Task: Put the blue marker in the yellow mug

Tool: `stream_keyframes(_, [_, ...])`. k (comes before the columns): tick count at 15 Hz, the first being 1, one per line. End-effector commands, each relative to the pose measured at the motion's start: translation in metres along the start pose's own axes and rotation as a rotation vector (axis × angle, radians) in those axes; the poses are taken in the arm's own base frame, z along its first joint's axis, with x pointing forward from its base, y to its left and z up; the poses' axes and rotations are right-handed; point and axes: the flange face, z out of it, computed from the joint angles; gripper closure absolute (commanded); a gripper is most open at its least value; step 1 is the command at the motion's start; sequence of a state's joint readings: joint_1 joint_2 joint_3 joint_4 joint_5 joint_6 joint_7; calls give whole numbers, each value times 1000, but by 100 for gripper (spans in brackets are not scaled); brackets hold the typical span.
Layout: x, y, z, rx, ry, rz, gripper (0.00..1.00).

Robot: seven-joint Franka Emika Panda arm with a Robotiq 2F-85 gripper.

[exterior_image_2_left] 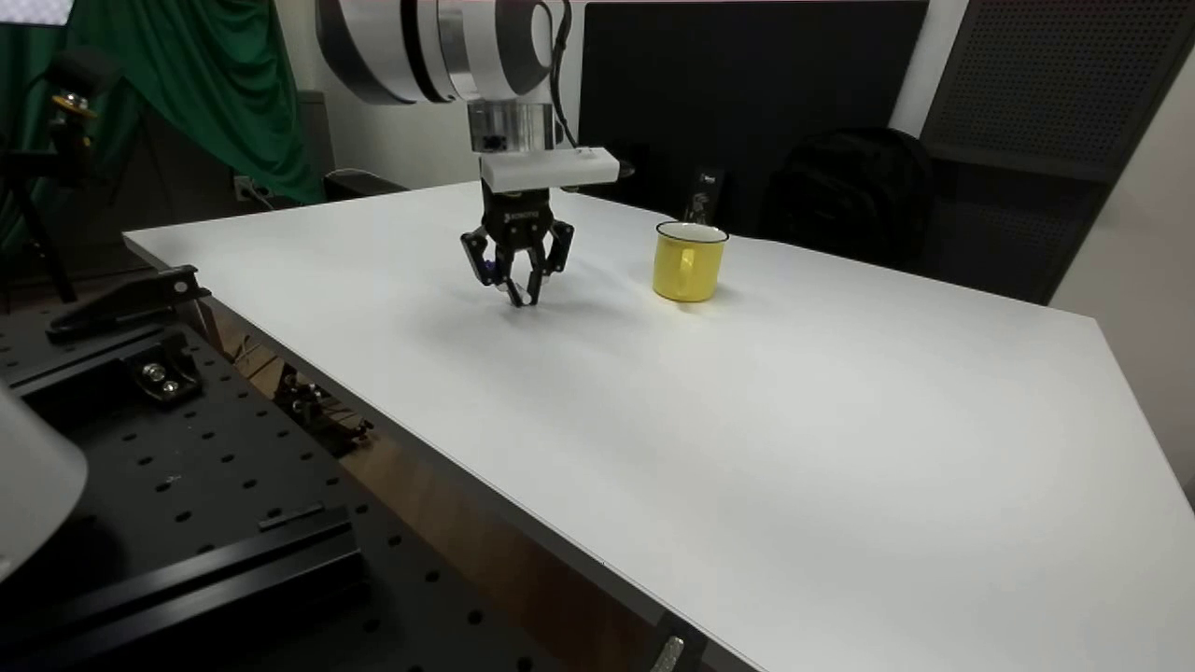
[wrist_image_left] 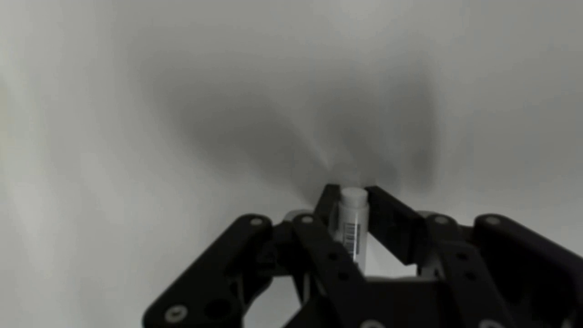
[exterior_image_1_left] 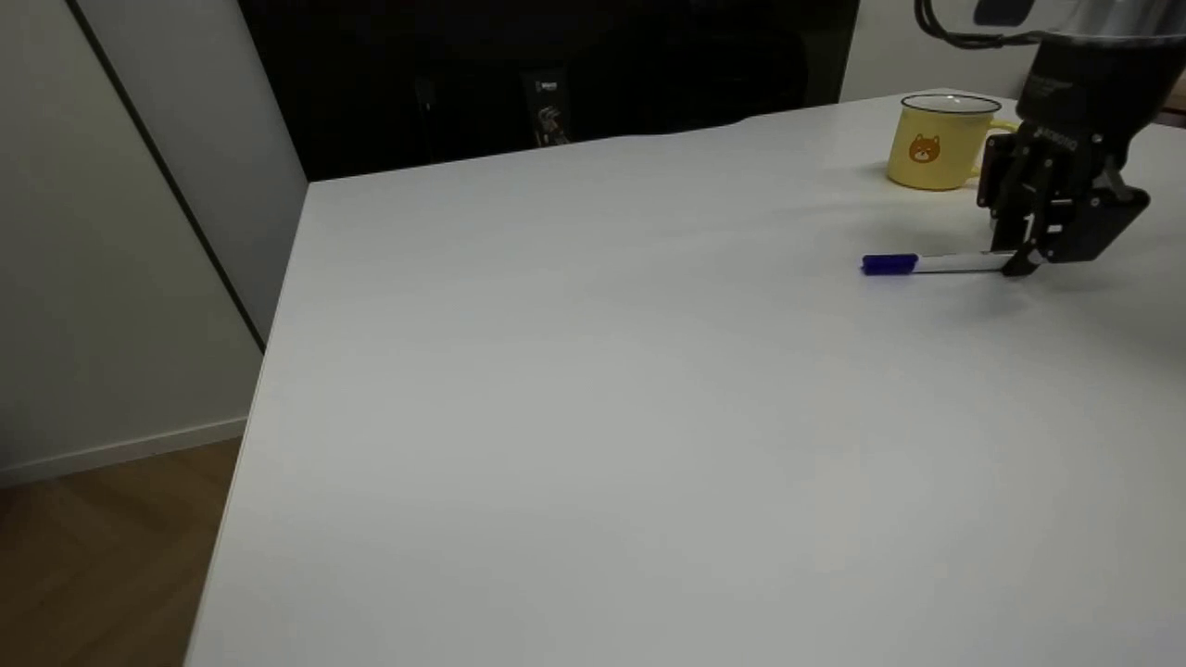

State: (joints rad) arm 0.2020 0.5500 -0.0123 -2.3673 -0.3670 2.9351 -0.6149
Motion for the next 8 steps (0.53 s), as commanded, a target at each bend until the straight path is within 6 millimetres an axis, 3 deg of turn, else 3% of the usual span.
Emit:
stream_keyframes(1, [-9, 10, -6, -5, -66, 62, 94])
stream_keyframes(8, [-19, 32, -56, -52, -176, 87, 94])
